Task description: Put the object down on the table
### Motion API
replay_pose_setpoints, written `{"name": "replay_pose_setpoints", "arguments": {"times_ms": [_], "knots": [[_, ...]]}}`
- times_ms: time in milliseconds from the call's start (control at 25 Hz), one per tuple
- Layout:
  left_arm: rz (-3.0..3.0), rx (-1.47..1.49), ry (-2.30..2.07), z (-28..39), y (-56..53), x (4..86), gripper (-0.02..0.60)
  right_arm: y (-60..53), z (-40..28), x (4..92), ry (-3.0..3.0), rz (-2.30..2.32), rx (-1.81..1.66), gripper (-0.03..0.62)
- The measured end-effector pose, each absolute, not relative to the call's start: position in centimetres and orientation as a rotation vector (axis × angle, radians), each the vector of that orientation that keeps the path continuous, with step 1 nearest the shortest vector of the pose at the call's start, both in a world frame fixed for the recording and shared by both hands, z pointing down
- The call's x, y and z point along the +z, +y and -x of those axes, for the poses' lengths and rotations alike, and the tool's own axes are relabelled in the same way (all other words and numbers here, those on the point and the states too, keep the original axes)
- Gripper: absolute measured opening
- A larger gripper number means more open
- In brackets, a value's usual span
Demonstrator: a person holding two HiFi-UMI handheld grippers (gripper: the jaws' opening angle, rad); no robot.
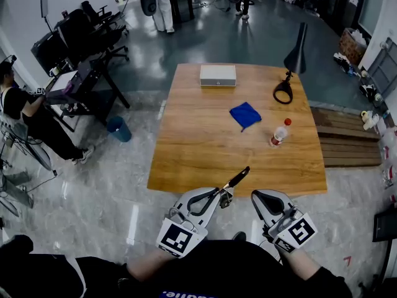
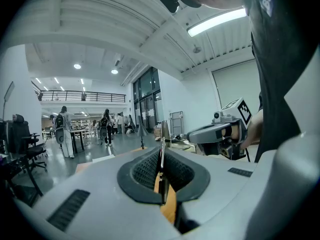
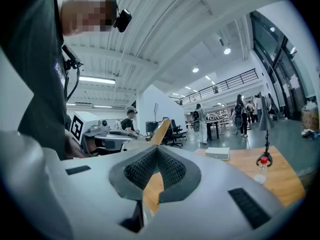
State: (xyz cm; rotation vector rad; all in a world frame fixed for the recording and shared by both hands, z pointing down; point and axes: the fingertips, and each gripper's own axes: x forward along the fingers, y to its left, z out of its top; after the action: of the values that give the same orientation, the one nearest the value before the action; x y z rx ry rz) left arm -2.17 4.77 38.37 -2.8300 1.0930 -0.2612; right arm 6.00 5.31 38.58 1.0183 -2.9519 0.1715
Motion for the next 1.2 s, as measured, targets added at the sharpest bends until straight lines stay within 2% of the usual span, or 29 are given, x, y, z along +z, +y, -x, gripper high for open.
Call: {"name": "replay_pose_setpoints", "arguments": {"times_ms": [680,1200], "knots": [[2.743,-0.304,1.227,-1.5,2.0,39.1,0.015,3.6,-10.5,39.5,-2.985,-0.874,0.158,0.005],[2.780,-0.329,1.042,2.9,-6.5,41.3,0.015,-4.2,-5.2,39.6,-2.897,-1.045,0.151,0.005]]}}
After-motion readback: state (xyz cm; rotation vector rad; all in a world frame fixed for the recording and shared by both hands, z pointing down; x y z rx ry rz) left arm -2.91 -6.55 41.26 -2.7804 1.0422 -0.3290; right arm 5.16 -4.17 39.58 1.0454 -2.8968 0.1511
